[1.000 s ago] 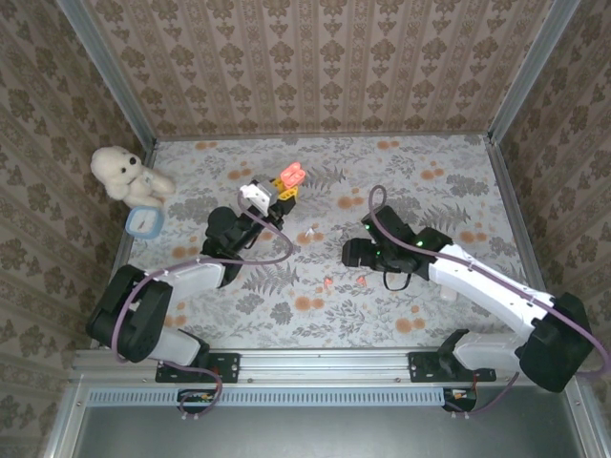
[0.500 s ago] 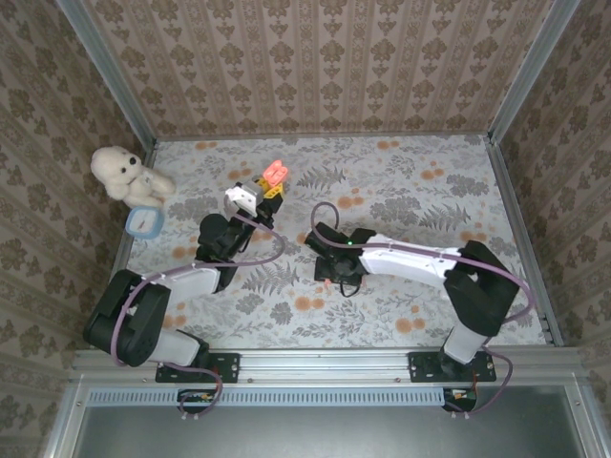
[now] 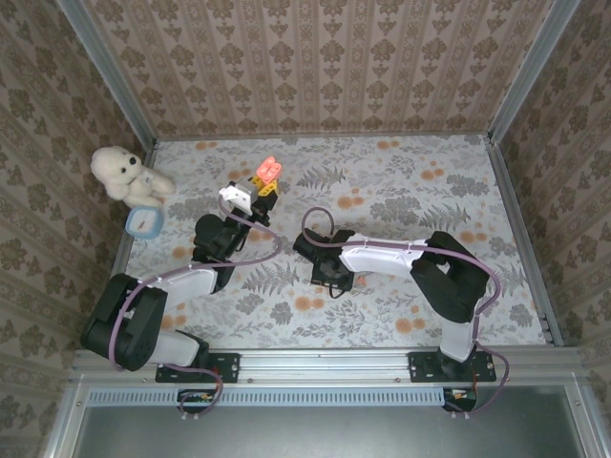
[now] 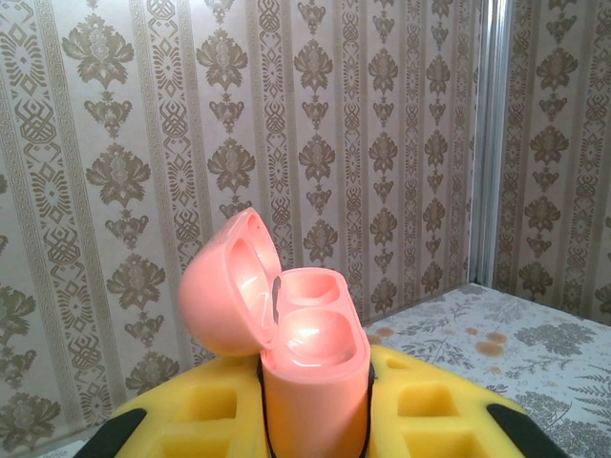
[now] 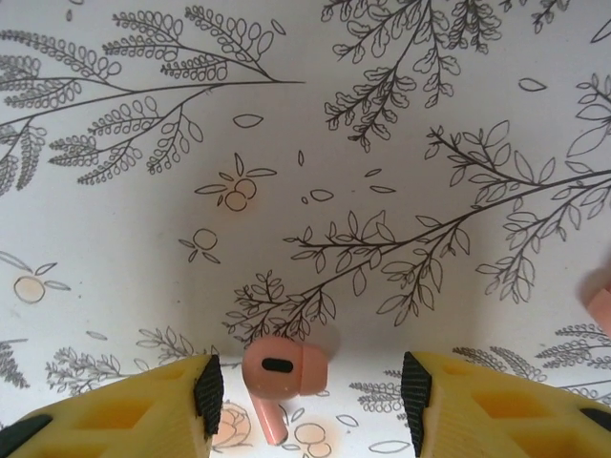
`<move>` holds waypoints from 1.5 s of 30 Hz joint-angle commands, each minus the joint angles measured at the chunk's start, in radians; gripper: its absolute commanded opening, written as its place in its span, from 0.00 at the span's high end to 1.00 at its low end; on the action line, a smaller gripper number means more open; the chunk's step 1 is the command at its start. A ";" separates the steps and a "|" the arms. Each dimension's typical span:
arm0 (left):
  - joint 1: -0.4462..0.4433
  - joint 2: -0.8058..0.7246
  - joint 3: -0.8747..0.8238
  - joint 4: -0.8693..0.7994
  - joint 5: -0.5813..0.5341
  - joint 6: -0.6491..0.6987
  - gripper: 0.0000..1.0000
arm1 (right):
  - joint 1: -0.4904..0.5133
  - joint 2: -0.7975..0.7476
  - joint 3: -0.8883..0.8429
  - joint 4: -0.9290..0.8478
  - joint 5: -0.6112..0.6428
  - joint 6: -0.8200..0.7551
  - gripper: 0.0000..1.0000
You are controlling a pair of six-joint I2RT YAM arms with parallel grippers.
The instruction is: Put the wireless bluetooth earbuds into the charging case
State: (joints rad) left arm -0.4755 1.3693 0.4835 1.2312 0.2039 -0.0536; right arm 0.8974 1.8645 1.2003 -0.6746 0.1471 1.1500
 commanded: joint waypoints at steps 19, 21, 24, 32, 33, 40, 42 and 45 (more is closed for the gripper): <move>0.006 -0.016 -0.010 0.057 -0.002 -0.031 1.00 | 0.009 0.073 0.064 -0.029 -0.003 0.034 0.55; 0.007 -0.015 -0.008 0.057 -0.002 -0.034 1.00 | 0.011 0.070 0.059 -0.029 -0.004 0.036 0.58; 0.006 -0.015 -0.008 0.057 -0.001 -0.037 1.00 | 0.014 0.068 0.050 -0.021 -0.006 0.039 0.62; 0.007 -0.017 -0.008 0.057 0.002 -0.045 1.00 | 0.023 0.058 0.037 -0.007 -0.004 0.042 0.72; 0.006 -0.018 -0.008 0.056 0.002 -0.046 1.00 | 0.022 0.055 0.033 -0.004 -0.003 0.042 0.72; 0.006 -0.025 -0.005 0.056 0.015 -0.052 1.00 | 0.025 -0.022 -0.024 0.055 0.046 0.045 0.75; 0.005 -0.026 -0.003 0.055 0.024 -0.054 1.00 | 0.025 -0.062 -0.045 0.077 0.071 0.045 0.75; 0.006 -0.027 0.000 0.055 0.034 -0.054 1.00 | 0.025 -0.112 -0.065 0.093 0.106 0.045 0.75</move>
State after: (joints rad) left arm -0.4751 1.3693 0.4755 1.2373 0.2131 -0.0868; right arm 0.9169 1.8210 1.1542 -0.6067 0.1871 1.1824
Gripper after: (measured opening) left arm 0.214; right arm 0.249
